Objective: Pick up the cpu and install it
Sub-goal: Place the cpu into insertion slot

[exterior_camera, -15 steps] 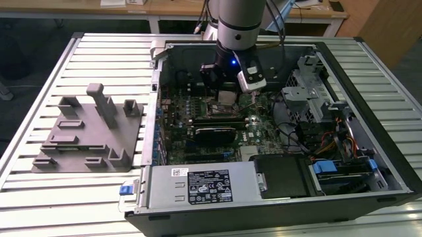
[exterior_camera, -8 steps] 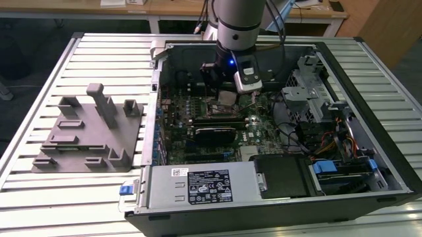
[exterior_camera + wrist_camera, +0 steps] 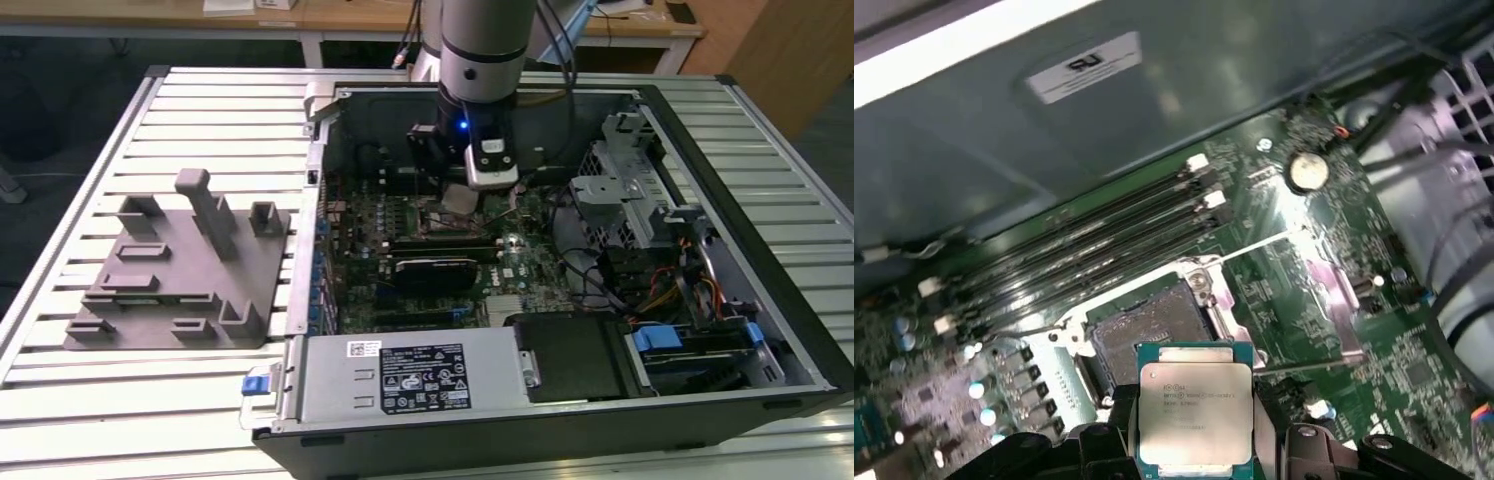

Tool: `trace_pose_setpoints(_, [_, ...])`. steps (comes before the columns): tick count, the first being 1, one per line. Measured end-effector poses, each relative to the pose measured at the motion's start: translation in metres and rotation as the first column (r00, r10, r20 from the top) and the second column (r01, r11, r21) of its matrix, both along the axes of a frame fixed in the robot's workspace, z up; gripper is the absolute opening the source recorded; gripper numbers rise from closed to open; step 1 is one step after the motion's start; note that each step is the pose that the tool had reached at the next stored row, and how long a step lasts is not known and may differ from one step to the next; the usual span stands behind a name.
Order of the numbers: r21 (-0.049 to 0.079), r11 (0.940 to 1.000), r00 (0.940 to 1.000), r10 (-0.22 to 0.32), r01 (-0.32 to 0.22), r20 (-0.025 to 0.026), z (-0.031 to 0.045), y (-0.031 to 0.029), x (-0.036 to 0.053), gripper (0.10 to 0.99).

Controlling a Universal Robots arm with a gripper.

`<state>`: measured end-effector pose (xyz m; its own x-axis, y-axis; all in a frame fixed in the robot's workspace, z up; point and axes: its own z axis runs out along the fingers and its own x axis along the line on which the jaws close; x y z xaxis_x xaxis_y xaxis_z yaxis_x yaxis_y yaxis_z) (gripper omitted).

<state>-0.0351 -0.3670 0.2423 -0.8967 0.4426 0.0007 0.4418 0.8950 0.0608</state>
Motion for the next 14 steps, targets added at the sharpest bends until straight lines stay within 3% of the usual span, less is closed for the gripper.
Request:
trace_pose_setpoints(4, [0.000,0.9973,0.9973,-0.074,0.074,0.0000,-0.0003,0.0000,0.0000,0.541])
trace_pose_setpoints(7, [0.000,0.9917,0.9917,-0.128,0.128,-0.0001,-0.0006,0.0000,0.0000,0.541])
trace_pose_setpoints(11, [0.000,0.9799,0.9799,-0.199,0.199,0.0000,-0.0009,0.0000,0.0000,0.541])
trace_pose_setpoints(14, [0.000,0.9677,0.9677,-0.252,0.252,0.0000,-0.0011,0.0000,0.0000,0.541])
